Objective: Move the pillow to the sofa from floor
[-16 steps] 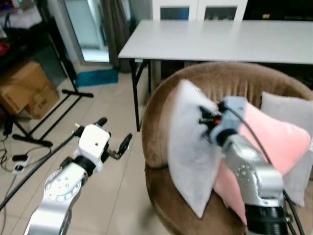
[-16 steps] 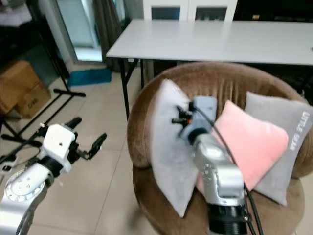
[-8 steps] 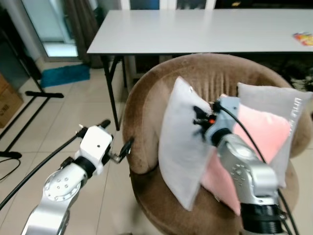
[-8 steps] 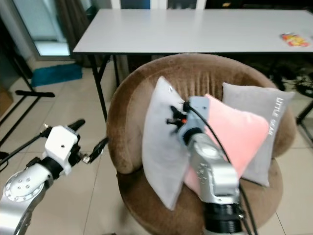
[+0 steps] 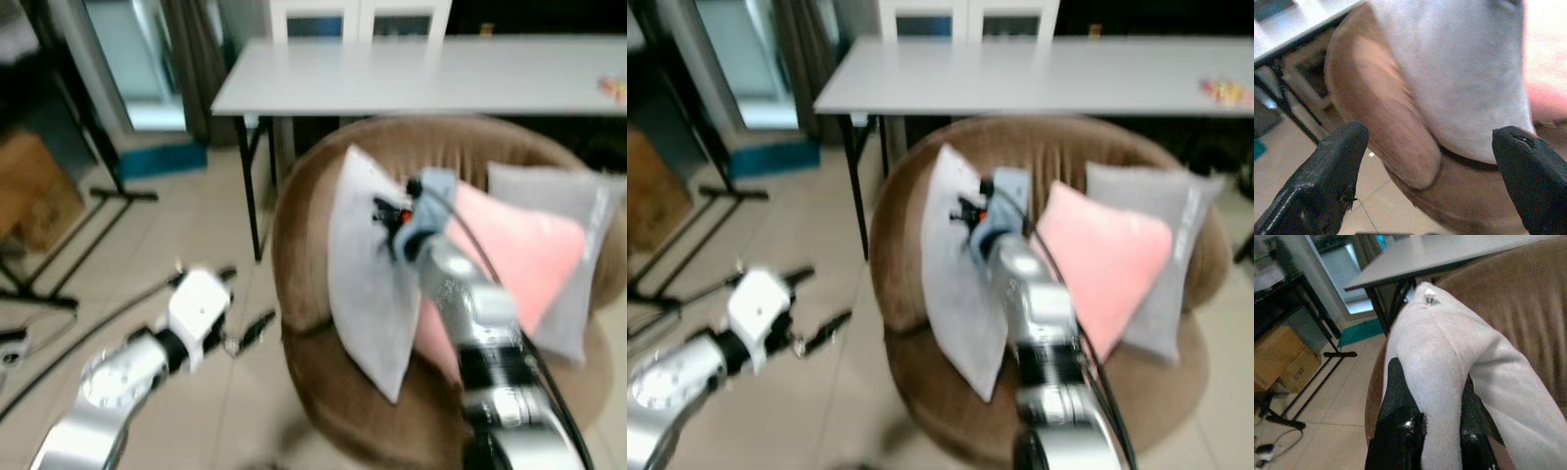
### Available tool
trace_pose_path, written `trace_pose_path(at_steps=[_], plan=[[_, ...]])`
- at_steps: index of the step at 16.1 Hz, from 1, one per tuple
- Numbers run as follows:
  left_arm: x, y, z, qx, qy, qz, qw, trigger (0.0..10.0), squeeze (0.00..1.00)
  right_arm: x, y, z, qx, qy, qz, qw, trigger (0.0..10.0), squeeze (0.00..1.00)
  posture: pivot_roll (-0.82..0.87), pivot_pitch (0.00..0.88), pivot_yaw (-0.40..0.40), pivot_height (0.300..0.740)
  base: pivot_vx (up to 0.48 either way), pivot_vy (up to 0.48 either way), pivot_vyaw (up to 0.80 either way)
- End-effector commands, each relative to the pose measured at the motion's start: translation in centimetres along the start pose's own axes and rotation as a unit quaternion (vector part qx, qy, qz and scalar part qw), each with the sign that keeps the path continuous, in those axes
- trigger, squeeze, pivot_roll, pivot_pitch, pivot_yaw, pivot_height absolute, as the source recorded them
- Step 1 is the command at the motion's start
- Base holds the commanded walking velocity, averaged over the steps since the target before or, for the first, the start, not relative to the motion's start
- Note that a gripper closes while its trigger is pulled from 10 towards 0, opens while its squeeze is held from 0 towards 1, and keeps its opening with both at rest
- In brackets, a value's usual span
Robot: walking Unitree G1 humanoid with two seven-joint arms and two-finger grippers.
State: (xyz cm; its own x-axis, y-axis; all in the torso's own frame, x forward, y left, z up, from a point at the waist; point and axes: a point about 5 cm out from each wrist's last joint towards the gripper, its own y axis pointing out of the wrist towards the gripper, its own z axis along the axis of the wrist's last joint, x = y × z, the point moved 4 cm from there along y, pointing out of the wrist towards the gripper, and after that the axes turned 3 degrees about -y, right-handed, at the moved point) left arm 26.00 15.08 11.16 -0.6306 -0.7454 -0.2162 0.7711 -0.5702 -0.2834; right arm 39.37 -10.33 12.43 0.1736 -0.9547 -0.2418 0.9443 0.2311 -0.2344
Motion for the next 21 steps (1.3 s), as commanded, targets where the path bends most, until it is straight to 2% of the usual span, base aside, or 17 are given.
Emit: trace_pose_path(at_steps=[1, 5, 7, 9, 10, 11, 12, 13, 14, 15, 16, 17, 18, 19, 21], plan=[[-0.1, -0.1, 0.0, -0.006, 0.002, -0.008, 1.0, 10.0, 0.2, -0.1, 0.9, 0.8, 0.016, 0.013, 0.002, 1.0, 10.0, 0.0, 0.03, 0.0, 0.047, 0.74, 0.0, 0.0, 0.0], [-0.1, -0.3, 0.2, -0.004, 0.007, -0.009, 1.0, 10.0, 0.2, -0.8, 2.4, 1.2, 0.022, 0.036, 0.022, 0.999, 10.0, 0.0, 0.05, 0.0, 0.035, 0.74, 0.0, 0.0, 0.0], [0.0, -0.4, 0.4, -0.004, 0.009, -0.015, 1.0, 10.0, 0.21, -0.7, 3.0, 1.2, 0.025, 0.04, 0.019, 0.999, 10.0, 0.0, 0.06, 0.0, 0.034, 0.74, 0.0, 0.0, 0.0], [0.5, -0.4, 0.5, -0.007, 0.007, -0.039, 0.999, 10.0, 0.21, 0.5, 3.4, 1.6, 0.027, 0.056, -0.005, 0.998, 10.0, 0.0, 0.08, 0.0, 0.034, 0.74, 0.0, 0.0, 0.0], [0.8, -0.6, 0.5, -0.01, 0.003, -0.058, 0.998, 10.0, 0.2, 1.9, 3.4, 1.3, 0.016, 0.054, -0.034, 0.998, 10.0, 0.0, 0.09, 0.0, 0.036, 0.74, 0.0, 0.0, 0.0], [0.9, -0.6, 0.6, -0.011, 0.002, -0.063, 0.998, 10.0, 0.21, 2.3, 3.3, 1.1, 0.009, 0.052, -0.04, 0.998, 10.0, 0.0, 0.09, 0.0, 0.036, 0.74, 0.0, 0.0, 0.0], [0.9, -0.7, 0.5, -0.013, 0.001, -0.07, 0.997, 10.0, 0.2, 3.1, 3.1, 0.2, -0.015, 0.027, -0.053, 0.998, 10.0, 0.92, 0.09, 0.0, 0.038, 0.74, 0.0, 0.0, 0.0], [0.9, -0.8, 0.5, -0.015, 0.002, -0.073, 0.997, 10.0, 0.2, 3.9, 2.8, -0.9, -0.043, -0.012, -0.067, 0.997, 10.0, 1.0, 0.1, 0.0, 0.037, 0.74, 0.0, 0.0, 0.0], [0.9, -0.8, 0.5, -0.016, 0.002, -0.074, 0.997, 10.0, 0.2, 5.0, 2.5, -1.7, -0.06, -0.041, -0.088, 0.993, 10.0, 1.0, 0.1, 0.0, 0.035, 0.74, 0.0, 0.0, 0.0], [0.9, -0.7, 0.6, -0.015, 0.002, -0.075, 0.997, 10.0, 0.2, 6.8, 2.0, -1.7, -0.063, -0.057, -0.128, 0.988, 10.0, 1.0, 0.11, 0.0, 0.033, 0.74, 0.0, 0.0, 0.0], [1.0, -0.7, 0.7, -0.015, 0.002, -0.075, 0.997, 10.0, 0.2, 7.8, 1.7, -1.4, -0.059, -0.06, -0.149, 0.985, 10.0, 1.0, 0.11, 0.0, 0.034, 0.74, 0.0, 0.0, 0.0], [1.0, -0.7, 0.8, -0.014, 0.003, -0.076, 0.997, 10.0, 0.2, 10.0, 1.1, 0.1, -0.038, -0.062, -0.198, 0.977, 10.0, 1.0, 0.11, 0.0, 0.035, 0.74, 0.0, 0.0, 0.0], [1.0, -0.7, 0.8, -0.014, 0.003, -0.076, 0.997, 10.0, 0.2, 10.0, 1.1, 0.1, -0.038, -0.062, -0.198, 0.977, 10.0, 1.0, 0.11, 0.0, 0.035, 0.74, 0.0, 0.0, 0.0], [1.0, -0.6, 0.9, -0.012, 0.003, -0.075, 0.997, 10.0, 0.2, 12.6, 0.1, 2.3, -0.01, -0.073, -0.243, 0.967, 10.0, 1.0, 0.11, 0.0, 0.037, 0.74, 0.0, 0.0, 0.0], [0.9, -0.4, 1.0, -0.009, 0.005, -0.075, 0.997, 10.0, 0.2, 14.0, -0.5, 4.3, 0.016, -0.077, -0.245, 0.966, 10.0, 1.0, 0.09, 0.0, 0.045, 0.74, 0.0, 0.0, 0.0]])
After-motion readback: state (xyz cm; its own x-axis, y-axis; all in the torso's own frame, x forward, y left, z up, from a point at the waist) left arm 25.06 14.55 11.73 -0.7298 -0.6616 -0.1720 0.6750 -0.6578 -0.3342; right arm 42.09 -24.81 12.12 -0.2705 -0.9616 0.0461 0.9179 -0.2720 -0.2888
